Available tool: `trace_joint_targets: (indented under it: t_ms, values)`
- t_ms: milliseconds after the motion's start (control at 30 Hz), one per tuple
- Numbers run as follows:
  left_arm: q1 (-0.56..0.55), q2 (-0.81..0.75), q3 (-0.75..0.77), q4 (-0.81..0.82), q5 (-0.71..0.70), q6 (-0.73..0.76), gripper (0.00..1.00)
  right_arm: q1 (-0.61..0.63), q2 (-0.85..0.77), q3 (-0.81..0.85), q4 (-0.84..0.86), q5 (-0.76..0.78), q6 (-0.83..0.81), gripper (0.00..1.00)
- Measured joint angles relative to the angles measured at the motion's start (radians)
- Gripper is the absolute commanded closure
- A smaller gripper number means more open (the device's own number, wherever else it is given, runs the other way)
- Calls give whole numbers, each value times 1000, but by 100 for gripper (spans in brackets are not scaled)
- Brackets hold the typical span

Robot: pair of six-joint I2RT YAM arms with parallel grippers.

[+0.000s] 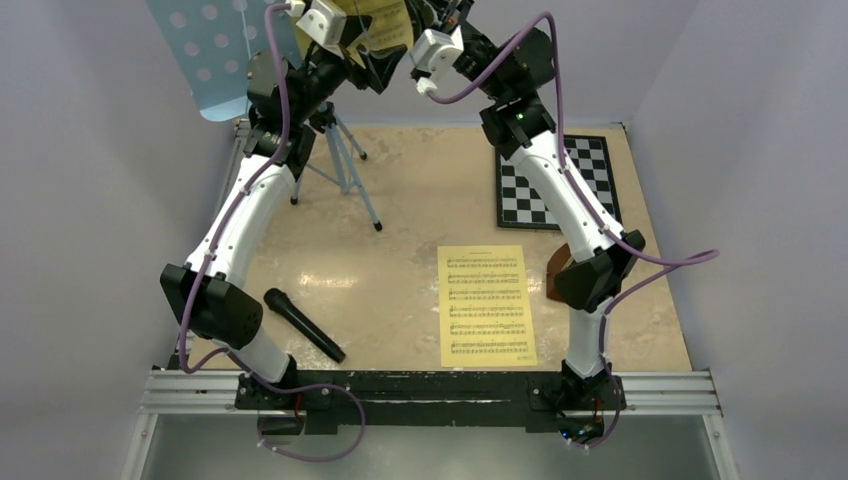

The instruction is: Pack up the instrument practice props

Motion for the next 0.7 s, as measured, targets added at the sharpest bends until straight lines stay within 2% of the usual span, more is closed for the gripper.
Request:
trace_joint_targets:
  t_ms: [700]
  values:
    - [0, 0, 0, 0, 23, 61, 16, -35, 30, 231, 54, 34, -30, 100]
